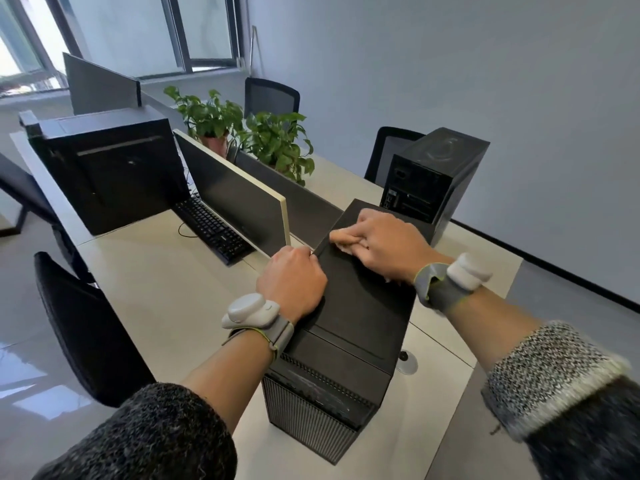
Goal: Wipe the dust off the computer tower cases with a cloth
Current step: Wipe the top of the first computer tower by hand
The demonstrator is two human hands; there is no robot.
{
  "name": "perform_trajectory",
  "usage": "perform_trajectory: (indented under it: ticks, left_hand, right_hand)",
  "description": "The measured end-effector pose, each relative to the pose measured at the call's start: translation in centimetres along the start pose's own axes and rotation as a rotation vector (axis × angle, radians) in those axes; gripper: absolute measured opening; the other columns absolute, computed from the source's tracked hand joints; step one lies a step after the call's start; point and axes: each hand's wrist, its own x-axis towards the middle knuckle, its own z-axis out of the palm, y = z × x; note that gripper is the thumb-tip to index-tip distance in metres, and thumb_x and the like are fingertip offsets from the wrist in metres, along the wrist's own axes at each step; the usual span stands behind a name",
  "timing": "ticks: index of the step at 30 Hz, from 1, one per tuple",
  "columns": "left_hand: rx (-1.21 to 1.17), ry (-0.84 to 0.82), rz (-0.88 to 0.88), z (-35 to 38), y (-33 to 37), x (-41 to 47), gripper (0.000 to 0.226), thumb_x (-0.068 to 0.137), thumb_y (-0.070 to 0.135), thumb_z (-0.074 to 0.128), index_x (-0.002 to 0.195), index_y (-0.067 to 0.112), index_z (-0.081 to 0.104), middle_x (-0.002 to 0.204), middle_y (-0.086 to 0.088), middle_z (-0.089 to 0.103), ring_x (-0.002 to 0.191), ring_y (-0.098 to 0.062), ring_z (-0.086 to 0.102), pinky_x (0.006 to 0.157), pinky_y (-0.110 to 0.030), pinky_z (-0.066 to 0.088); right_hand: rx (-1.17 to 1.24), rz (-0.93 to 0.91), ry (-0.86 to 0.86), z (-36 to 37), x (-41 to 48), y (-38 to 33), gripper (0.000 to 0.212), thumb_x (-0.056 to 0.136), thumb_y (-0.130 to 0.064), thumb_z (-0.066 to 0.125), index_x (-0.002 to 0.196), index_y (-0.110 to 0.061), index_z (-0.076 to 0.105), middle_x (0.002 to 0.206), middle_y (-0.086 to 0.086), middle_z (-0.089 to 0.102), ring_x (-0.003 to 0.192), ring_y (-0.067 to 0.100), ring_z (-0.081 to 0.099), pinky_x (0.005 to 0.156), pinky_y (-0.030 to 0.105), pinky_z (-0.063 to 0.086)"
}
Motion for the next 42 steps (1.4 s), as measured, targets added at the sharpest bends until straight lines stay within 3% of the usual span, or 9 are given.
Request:
perform_trajectory:
  ticks: [4, 12, 18, 24, 27, 30, 34, 38, 42]
  left_hand:
    - [-0.003, -0.004, 0.013, 0.1, -0.2, 0.0, 0.032, 0.106, 0.027, 0.037, 0.083, 0.018, 0.056, 0.098, -0.004, 0.058, 0.096, -0.026, 0.055, 0.082, -0.036, 0.045]
    - [0.027, 0.019, 0.001, 0.1, -0.1, 0.1, 0.029, 0.107, 0.030, 0.038, 0.090, 0.019, 0.060, 0.102, -0.002, 0.057, 0.093, -0.021, 0.051, 0.079, -0.035, 0.041]
    - [0.012, 0.015, 0.012, 0.2, -0.1, 0.1, 0.031, 0.106, 0.029, 0.037, 0.087, 0.016, 0.059, 0.100, -0.005, 0.059, 0.098, -0.028, 0.057, 0.086, -0.040, 0.050]
    - [-0.011, 0.021, -0.004, 0.0, -0.5, 0.1, 0.032, 0.106, 0.030, 0.038, 0.090, 0.017, 0.063, 0.104, -0.005, 0.062, 0.095, -0.024, 0.054, 0.085, -0.040, 0.050]
    - [0.033, 0.018, 0.005, -0.1, -0.1, 0.1, 0.031, 0.107, 0.028, 0.036, 0.094, 0.016, 0.062, 0.104, -0.004, 0.059, 0.093, -0.021, 0.050, 0.079, -0.034, 0.041]
    - [0.036, 0.010, 0.016, -0.1, 0.0, 0.0, 0.031, 0.106, 0.026, 0.036, 0.096, 0.014, 0.063, 0.105, -0.004, 0.060, 0.093, -0.022, 0.052, 0.078, -0.035, 0.042]
    - [-0.013, -0.002, 0.002, 0.2, -0.2, 0.1, 0.032, 0.105, 0.027, 0.038, 0.088, 0.016, 0.062, 0.102, -0.006, 0.061, 0.095, -0.027, 0.057, 0.080, -0.037, 0.045]
    - [-0.019, 0.009, -0.003, -0.1, -0.2, 0.1, 0.032, 0.106, 0.026, 0.038, 0.087, 0.015, 0.061, 0.099, -0.003, 0.058, 0.094, -0.024, 0.053, 0.079, -0.036, 0.042]
    - [0.011, 0.012, 0.030, 0.0, 0.1, -0.1, 0.031, 0.107, 0.019, 0.036, 0.084, 0.014, 0.056, 0.094, -0.002, 0.055, 0.098, -0.024, 0.054, 0.082, -0.038, 0.046]
  right_hand:
    - [-0.101, 0.309, 0.120, -0.2, 3.0, 2.1, 0.027, 0.107, -0.036, 0.051, 0.115, -0.033, 0.076, 0.112, 0.005, 0.052, 0.102, 0.036, 0.063, 0.075, 0.040, 0.042]
    - [0.169, -0.005, -0.066, -0.7, -1.6, -0.5, 0.028, 0.099, -0.031, 0.063, 0.117, -0.045, 0.078, 0.099, -0.011, 0.057, 0.095, 0.015, 0.060, 0.081, 0.042, 0.053]
    - [-0.091, 0.408, 0.142, -1.3, 1.6, 2.5, 0.029, 0.104, -0.039, 0.055, 0.110, -0.023, 0.079, 0.115, 0.007, 0.066, 0.097, 0.036, 0.067, 0.079, 0.042, 0.054]
    - [0.136, 0.044, -0.051, -0.3, -0.9, -1.0, 0.026, 0.097, -0.033, 0.060, 0.113, -0.043, 0.079, 0.098, -0.010, 0.055, 0.096, 0.019, 0.061, 0.080, 0.041, 0.051]
    - [0.041, 0.187, -0.031, -1.6, -1.5, 1.5, 0.028, 0.095, -0.033, 0.062, 0.114, -0.041, 0.080, 0.095, -0.017, 0.062, 0.095, 0.019, 0.065, 0.080, 0.043, 0.057]
    - [-0.128, 0.407, 0.096, -1.9, -0.3, 3.4, 0.027, 0.102, -0.036, 0.056, 0.115, -0.031, 0.079, 0.117, 0.003, 0.066, 0.100, 0.034, 0.067, 0.081, 0.044, 0.055]
    - [-0.056, 0.250, 0.034, -0.7, -0.3, 0.8, 0.025, 0.103, -0.030, 0.053, 0.111, -0.035, 0.075, 0.102, -0.001, 0.050, 0.097, 0.033, 0.062, 0.077, 0.042, 0.049]
    - [0.166, 0.035, -0.044, -1.0, -3.5, 0.3, 0.028, 0.099, -0.024, 0.062, 0.115, -0.039, 0.080, 0.102, -0.006, 0.058, 0.095, 0.018, 0.060, 0.080, 0.041, 0.052]
    - [0.078, 0.281, 0.049, -2.2, -2.8, 4.0, 0.025, 0.092, -0.027, 0.064, 0.103, -0.041, 0.082, 0.099, -0.011, 0.072, 0.093, 0.021, 0.067, 0.081, 0.042, 0.058]
